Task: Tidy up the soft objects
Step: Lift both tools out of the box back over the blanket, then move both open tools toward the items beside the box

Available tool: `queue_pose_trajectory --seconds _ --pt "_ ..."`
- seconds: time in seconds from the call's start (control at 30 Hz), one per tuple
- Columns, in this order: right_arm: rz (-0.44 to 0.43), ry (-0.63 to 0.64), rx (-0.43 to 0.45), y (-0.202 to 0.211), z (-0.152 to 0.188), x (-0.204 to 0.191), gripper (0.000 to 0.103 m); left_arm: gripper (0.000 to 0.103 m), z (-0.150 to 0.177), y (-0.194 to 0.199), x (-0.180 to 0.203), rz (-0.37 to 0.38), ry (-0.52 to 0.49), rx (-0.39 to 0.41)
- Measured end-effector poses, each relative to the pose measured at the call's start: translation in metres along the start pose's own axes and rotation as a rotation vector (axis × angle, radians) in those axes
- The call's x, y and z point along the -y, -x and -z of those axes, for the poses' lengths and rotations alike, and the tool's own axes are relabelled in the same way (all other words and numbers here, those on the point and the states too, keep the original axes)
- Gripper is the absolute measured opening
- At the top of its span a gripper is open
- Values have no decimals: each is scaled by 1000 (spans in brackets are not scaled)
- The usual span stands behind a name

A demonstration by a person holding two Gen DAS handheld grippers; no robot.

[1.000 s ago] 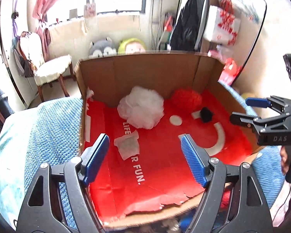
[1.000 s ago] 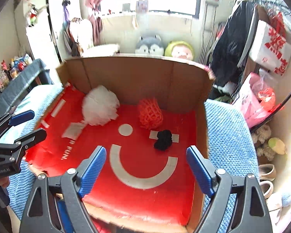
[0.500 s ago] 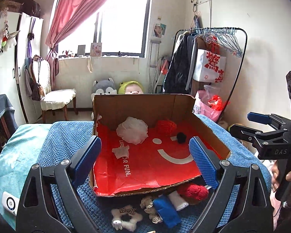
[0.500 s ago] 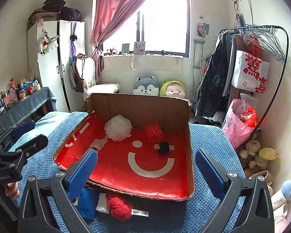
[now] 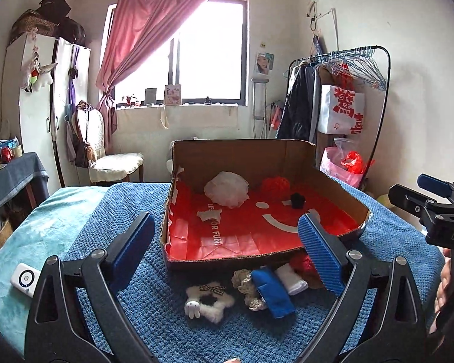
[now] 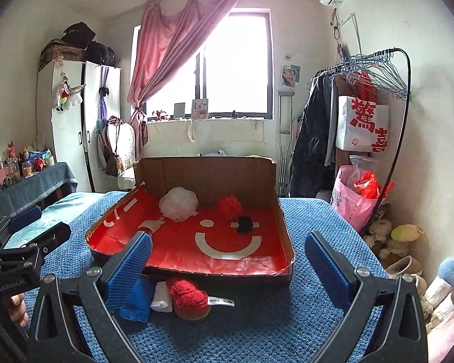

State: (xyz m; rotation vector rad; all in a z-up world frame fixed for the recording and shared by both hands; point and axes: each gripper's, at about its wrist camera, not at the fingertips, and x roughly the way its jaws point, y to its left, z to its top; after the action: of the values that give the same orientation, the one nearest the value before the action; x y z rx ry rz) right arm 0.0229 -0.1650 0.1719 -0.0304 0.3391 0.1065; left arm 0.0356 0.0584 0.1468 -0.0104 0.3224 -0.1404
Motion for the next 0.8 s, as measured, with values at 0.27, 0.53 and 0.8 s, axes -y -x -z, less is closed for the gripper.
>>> queue_pose_trajectory --seconds 0.27,0.53,0.8 --pt "31 -11 4 2 46 -3 103 103 36 6 10 -13 -3 6" --pt "30 -19 -65 -14 89 0 103 103 68 -3 20 -6 0 -38" --pt "40 -10 -82 -21 108 -2 103 103 90 -13 22 -19 17 -88"
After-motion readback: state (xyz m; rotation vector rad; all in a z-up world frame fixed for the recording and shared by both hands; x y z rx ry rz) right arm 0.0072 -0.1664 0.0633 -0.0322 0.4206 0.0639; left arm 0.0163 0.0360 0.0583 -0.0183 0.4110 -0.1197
